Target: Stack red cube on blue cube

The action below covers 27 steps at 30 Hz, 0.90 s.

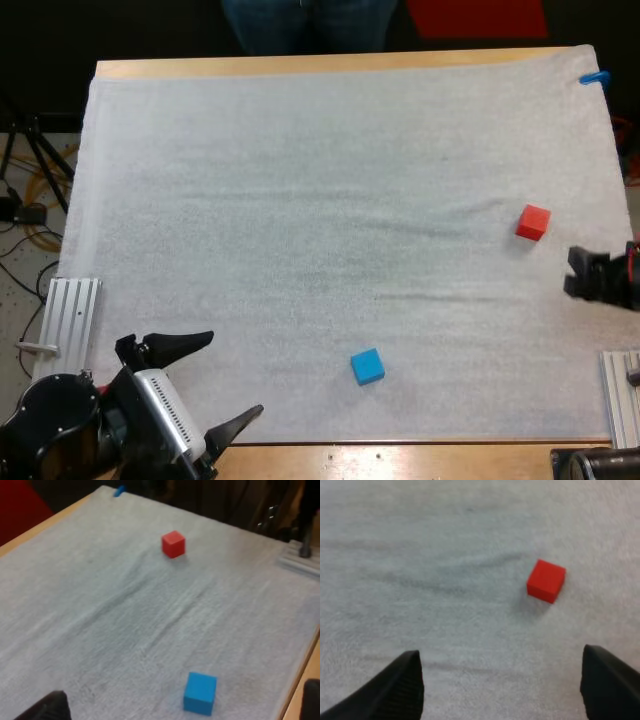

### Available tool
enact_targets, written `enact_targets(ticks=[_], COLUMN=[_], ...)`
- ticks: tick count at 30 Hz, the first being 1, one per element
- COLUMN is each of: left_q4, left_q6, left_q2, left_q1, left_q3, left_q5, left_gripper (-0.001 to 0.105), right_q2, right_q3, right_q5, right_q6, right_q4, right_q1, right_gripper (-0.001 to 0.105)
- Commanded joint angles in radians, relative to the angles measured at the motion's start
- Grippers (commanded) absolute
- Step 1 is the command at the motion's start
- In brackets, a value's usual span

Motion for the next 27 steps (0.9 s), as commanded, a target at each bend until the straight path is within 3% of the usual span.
enact_targets(ticks=[1,15,27], left_q4=[0.004,0.142,0.152], left_q6=[0.006,0.026,0.036], left_q2=[0.001,0.001,0.001], left_q1=[-0.005,-0.005,-0.005], left_q3=[-0.004,-0.004,-0.004], left_q5=[0.011,0.011,0.011], left_gripper=[0.087,0.087,0.087], right_q2=[0.037,0.427,0.676], right_q3=[-0.013,-0.015,-0.039], right_q5=[0.005,0.048,0.093], right_q6=[0.018,0.178,0.323], right_q4=[-0.009,-0.184,-0.306], right_q1=[0.003,0.003,0.003], right_gripper=[0.064,0.064,0.064])
